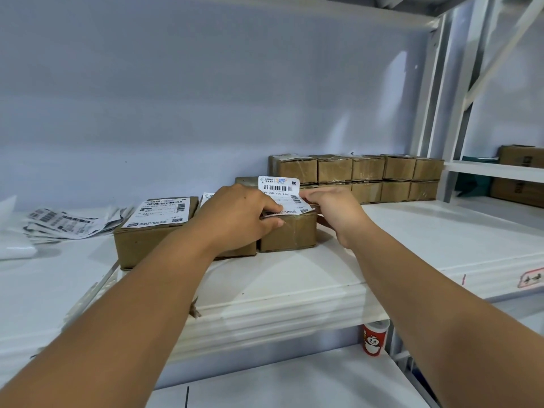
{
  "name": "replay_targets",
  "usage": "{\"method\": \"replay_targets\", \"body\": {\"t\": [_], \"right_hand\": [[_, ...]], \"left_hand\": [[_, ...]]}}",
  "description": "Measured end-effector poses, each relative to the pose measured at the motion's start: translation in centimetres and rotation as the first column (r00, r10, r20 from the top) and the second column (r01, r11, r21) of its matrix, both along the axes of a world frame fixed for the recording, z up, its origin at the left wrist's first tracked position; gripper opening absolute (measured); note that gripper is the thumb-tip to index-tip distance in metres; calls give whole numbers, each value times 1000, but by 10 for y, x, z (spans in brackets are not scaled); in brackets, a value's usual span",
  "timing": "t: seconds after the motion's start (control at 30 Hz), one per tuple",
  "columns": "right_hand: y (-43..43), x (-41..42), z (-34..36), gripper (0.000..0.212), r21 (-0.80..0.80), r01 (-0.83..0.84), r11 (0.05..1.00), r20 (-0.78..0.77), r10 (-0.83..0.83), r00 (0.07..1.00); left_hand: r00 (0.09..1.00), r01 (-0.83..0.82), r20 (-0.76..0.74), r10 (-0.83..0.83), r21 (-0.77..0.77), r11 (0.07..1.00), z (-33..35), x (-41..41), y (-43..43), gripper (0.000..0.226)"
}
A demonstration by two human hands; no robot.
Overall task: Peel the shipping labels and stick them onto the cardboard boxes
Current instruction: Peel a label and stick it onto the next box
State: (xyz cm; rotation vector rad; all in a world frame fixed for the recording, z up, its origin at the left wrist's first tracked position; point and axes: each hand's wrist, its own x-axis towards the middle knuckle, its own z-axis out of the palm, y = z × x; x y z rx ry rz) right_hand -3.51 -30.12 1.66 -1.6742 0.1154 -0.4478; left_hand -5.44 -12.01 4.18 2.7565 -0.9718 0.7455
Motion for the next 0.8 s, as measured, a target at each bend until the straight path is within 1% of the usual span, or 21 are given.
{"method": "replay_targets", "body": {"t": [0.13, 0.3, 0.47, 0.57, 0.67, 0.73, 0.8], "right_hand": [[-1, 1, 1, 14, 4, 32, 999, 6, -33, 999], [3, 0, 3, 21, 18, -7, 1000, 7, 7, 1000], [4, 5, 2, 25, 55, -72, 996, -34, 74, 997], [3, 10, 4, 28, 63, -116, 991, -102, 122, 987], [1, 19, 9, 32, 58, -136, 989, -240, 146, 960], [2, 23, 13, 29, 37, -145, 989, -311, 149, 939], [5, 23, 14, 27, 8, -148, 989, -322, 142, 936]], "left_hand": [[1000, 26, 0, -26, -16, 1000, 0, -1, 1, 32], [999, 29, -19, -29, -22, 999, 0, -1, 1, 32], [998, 42, -40, -43, -12, 999, 1, 0, 1, 31], [998, 52, -27, -52, -2, 999, 2, 0, 0, 29], [999, 43, 1, -43, 15, 999, 1, -1, -1, 28], [999, 36, 7, -36, 19, 999, 1, -1, -1, 28], [999, 32, 5, -32, 15, 999, 1, -2, -1, 28]]}}
